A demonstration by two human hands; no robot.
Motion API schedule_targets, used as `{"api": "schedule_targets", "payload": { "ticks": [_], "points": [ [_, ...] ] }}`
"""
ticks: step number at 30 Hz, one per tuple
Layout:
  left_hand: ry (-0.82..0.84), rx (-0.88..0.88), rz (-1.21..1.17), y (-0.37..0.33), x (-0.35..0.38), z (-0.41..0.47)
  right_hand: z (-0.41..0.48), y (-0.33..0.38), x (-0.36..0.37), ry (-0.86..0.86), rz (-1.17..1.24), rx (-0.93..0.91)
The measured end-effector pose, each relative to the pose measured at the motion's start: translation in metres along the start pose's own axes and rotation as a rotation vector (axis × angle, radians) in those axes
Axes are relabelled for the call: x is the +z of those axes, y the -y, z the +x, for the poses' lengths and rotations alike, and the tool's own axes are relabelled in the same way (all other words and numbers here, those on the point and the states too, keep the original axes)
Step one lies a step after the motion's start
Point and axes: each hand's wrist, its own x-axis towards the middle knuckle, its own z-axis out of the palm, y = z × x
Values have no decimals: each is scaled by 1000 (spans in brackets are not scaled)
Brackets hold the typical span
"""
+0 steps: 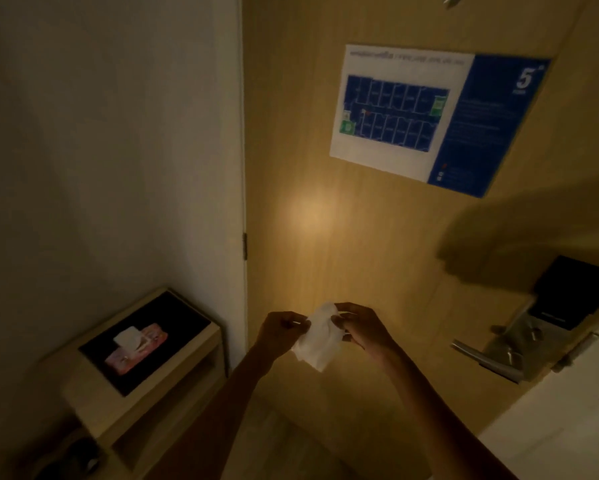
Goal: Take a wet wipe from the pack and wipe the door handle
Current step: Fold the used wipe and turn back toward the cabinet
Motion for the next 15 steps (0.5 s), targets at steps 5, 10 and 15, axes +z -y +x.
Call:
{"api": "schedule_targets", "payload": {
  "ticks": [5,10,15],
  "points": [
    [-94,-6,55,19,-77,9,27,34,78,76,-44,-9],
    [-222,-44,79,43,-147,14,56,45,156,153,-22,0],
    [-270,-138,53,82,-206,16,81,42,225,262,-44,-2]
  ]
}}
